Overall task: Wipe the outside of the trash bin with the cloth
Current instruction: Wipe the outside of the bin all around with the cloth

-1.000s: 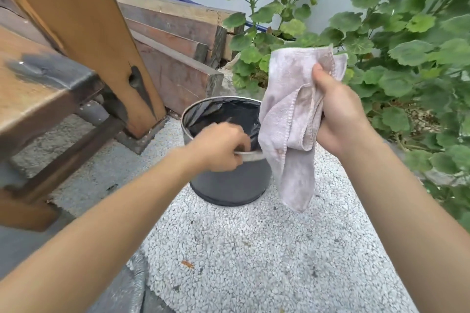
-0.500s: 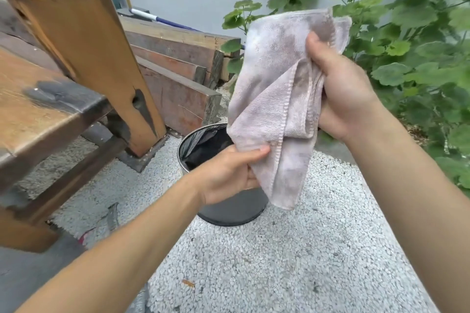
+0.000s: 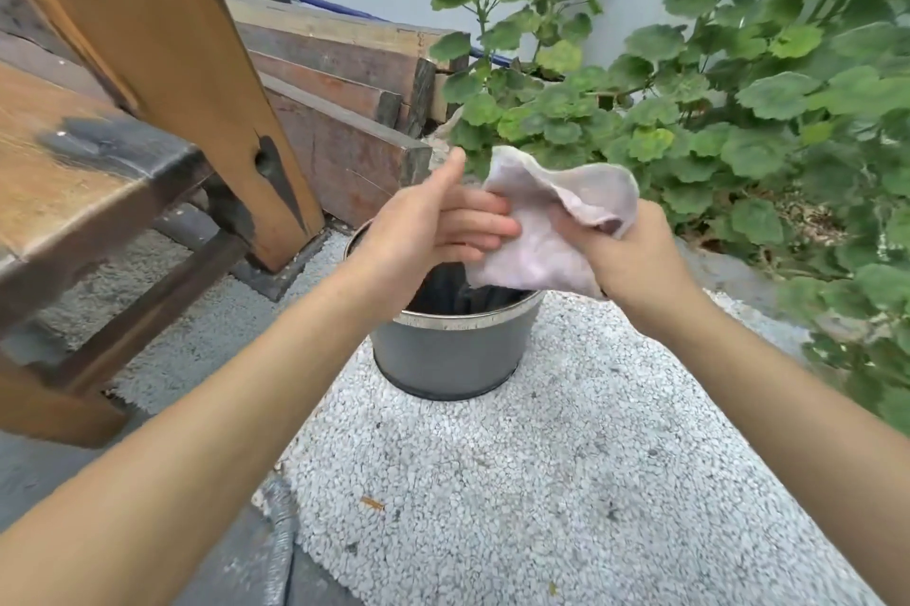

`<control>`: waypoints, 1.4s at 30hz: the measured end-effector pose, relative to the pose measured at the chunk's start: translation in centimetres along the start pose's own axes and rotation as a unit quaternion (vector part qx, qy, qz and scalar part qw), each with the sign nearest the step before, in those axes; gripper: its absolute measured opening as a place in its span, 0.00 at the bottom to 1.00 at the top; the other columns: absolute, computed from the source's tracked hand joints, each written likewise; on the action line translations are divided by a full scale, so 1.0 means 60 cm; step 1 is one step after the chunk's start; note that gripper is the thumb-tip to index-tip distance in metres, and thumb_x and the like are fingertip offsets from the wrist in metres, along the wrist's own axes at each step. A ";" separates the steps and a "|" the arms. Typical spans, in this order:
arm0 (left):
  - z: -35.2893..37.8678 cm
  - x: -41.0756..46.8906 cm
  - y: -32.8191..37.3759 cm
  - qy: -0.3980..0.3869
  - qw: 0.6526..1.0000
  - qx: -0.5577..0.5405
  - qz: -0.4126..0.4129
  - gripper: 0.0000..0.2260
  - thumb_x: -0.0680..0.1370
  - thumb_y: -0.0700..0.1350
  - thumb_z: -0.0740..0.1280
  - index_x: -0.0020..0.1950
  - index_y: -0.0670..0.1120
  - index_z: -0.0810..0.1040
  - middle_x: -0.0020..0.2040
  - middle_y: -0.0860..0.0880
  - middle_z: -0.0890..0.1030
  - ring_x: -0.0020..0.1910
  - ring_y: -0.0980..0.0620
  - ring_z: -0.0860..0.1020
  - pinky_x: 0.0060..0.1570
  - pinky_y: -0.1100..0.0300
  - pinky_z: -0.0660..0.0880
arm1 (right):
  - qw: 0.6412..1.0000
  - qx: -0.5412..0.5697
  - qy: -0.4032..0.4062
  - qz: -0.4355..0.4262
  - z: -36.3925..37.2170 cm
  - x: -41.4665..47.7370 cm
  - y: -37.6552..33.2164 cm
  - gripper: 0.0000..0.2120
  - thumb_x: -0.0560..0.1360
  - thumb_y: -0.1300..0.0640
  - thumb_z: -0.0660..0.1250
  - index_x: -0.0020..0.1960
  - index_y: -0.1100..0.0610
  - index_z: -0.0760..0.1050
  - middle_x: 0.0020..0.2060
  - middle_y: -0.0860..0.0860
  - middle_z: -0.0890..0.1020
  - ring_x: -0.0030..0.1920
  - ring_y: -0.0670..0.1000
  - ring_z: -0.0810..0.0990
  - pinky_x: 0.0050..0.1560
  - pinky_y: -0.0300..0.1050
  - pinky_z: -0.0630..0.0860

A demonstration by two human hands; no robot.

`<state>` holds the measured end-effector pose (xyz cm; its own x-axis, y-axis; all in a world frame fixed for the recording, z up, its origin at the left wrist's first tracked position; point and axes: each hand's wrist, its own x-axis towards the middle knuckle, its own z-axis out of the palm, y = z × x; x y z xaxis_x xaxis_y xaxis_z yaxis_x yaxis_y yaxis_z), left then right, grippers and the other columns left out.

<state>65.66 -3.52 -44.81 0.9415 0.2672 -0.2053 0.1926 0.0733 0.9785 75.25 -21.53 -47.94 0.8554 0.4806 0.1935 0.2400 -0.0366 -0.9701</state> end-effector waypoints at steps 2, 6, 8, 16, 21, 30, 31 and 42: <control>-0.008 0.001 -0.038 0.016 0.937 0.328 0.122 0.17 0.79 0.60 0.66 0.50 0.48 0.84 0.42 0.51 0.87 0.45 0.53 0.84 0.48 0.60 0.78 | 0.986 0.086 0.043 0.135 -0.014 0.002 0.018 0.05 0.77 0.64 0.70 0.53 0.60 0.81 0.48 0.55 0.87 0.49 0.53 0.87 0.51 0.53 0.82; -0.034 0.010 -0.123 -0.088 0.727 0.673 0.107 0.09 0.75 0.54 0.65 0.46 0.51 0.80 0.43 0.50 0.83 0.49 0.43 0.81 0.45 0.49 0.78 | 0.954 0.155 0.072 0.248 -0.050 -0.002 0.036 0.15 0.78 0.61 0.69 0.64 0.63 0.77 0.55 0.57 0.86 0.53 0.55 0.86 0.56 0.54 0.81; -0.036 0.012 -0.133 -0.086 0.727 0.670 0.121 0.07 0.77 0.48 0.63 0.43 0.48 0.78 0.41 0.49 0.78 0.48 0.41 0.80 0.44 0.48 0.77 | 0.947 0.167 0.078 0.261 -0.066 -0.006 0.037 0.15 0.79 0.62 0.68 0.65 0.63 0.76 0.56 0.58 0.86 0.54 0.56 0.86 0.56 0.54 0.81; -0.091 0.056 -0.015 -0.111 0.708 0.660 0.225 0.07 0.80 0.42 0.66 0.47 0.40 0.81 0.42 0.46 0.77 0.44 0.42 0.77 0.45 0.52 0.71 | 0.941 0.183 0.107 0.262 -0.099 -0.015 0.020 0.15 0.80 0.64 0.65 0.66 0.62 0.73 0.57 0.55 0.85 0.54 0.54 0.86 0.53 0.53 0.83; -0.104 0.095 -0.050 -0.104 0.722 0.667 0.152 0.10 0.80 0.44 0.65 0.50 0.39 0.82 0.46 0.42 0.81 0.47 0.40 0.78 0.51 0.48 0.74 | 0.942 0.122 0.103 0.294 -0.073 -0.015 0.064 0.18 0.81 0.63 0.64 0.70 0.64 0.70 0.58 0.55 0.83 0.56 0.56 0.84 0.57 0.55 0.81; -0.122 0.107 -0.113 -0.041 0.761 0.646 0.053 0.29 0.79 0.58 0.67 0.75 0.45 0.68 0.62 0.41 0.73 0.62 0.41 0.73 0.61 0.53 0.70 | 0.959 -0.042 0.059 0.273 0.003 -0.073 0.181 0.12 0.83 0.56 0.62 0.65 0.54 0.77 0.55 0.51 0.85 0.56 0.54 0.84 0.58 0.55 0.80; -0.123 0.104 -0.119 -0.049 0.759 0.647 0.046 0.36 0.75 0.63 0.69 0.78 0.49 0.63 0.64 0.42 0.71 0.64 0.41 0.72 0.63 0.52 0.70 | 0.960 -0.065 0.049 0.270 0.017 -0.092 0.193 0.13 0.83 0.54 0.62 0.66 0.52 0.76 0.55 0.50 0.85 0.56 0.54 0.84 0.58 0.55 0.79; -0.121 0.084 -0.168 -0.020 0.686 0.721 0.097 0.54 0.62 0.73 0.73 0.81 0.56 0.54 0.63 0.41 0.66 0.62 0.39 0.67 0.67 0.46 0.65 | 0.933 -0.133 0.047 0.331 0.139 -0.272 0.226 0.19 0.84 0.60 0.59 0.74 0.57 0.68 0.53 0.47 0.77 0.52 0.54 0.83 0.46 0.48 0.79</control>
<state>66.46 4.08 -55.85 0.9894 0.1079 -0.0968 0.1077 -0.9942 -0.0068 60.73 -22.56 -65.44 0.8904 0.1974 -0.4102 -0.2598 -0.5195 -0.8140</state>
